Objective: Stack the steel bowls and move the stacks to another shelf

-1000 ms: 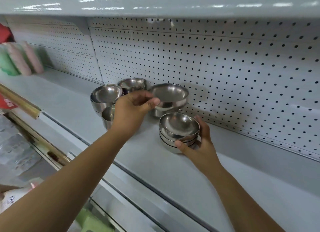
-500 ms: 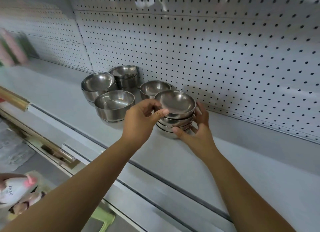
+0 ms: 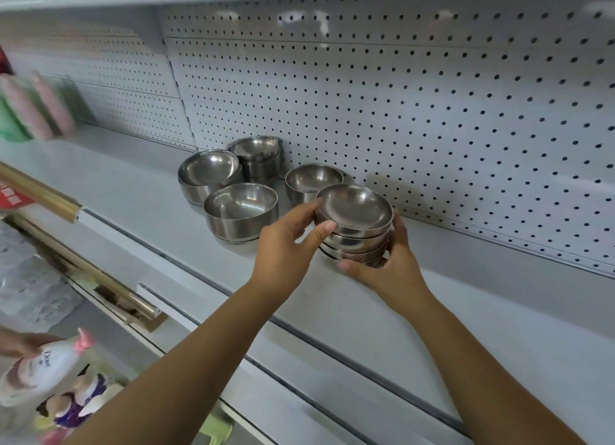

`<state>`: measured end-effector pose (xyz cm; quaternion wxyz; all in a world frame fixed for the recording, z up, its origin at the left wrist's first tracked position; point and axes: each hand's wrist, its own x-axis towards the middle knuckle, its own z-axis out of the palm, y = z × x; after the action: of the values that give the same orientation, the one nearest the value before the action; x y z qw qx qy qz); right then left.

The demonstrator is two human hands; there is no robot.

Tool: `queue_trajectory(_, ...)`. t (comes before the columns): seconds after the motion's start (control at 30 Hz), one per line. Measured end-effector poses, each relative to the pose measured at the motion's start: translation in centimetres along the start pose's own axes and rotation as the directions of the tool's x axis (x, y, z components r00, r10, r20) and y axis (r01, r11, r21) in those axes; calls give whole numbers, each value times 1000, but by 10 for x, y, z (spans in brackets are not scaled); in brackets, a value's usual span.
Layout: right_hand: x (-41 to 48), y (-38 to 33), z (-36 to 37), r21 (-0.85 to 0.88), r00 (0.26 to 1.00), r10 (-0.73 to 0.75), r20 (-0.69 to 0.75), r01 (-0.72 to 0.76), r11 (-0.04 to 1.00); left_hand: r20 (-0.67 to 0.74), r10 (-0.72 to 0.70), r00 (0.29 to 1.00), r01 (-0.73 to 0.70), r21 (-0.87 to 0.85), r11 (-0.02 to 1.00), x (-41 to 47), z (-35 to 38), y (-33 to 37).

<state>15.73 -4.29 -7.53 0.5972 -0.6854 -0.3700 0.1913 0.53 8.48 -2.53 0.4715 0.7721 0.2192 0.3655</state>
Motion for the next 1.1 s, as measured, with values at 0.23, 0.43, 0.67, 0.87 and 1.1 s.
queue_trajectory(0.23,5,-9,16,2,999,29,-17,-29,1000,-344,62,937,15,216,976,29,-63,13)
queue_trajectory(0.43,9,-17,42,11,999,47,5,-47,999,-367,-2,930,162,408,899,84,-127,-11)
queue_trajectory(0.67,11,-21,77,27,996,43,-80,-41,999,-145,-78,986,160,738,655,131,-161,-42)
queue_trajectory(0.87,4,-18,88,-15,977,89,-194,-94,995,115,-198,974,63,696,715,146,-165,-54)
queue_trajectory(1.1,-1,-24,94,-59,958,126,-256,-146,988,124,-142,982,15,698,716,147,-168,-61)
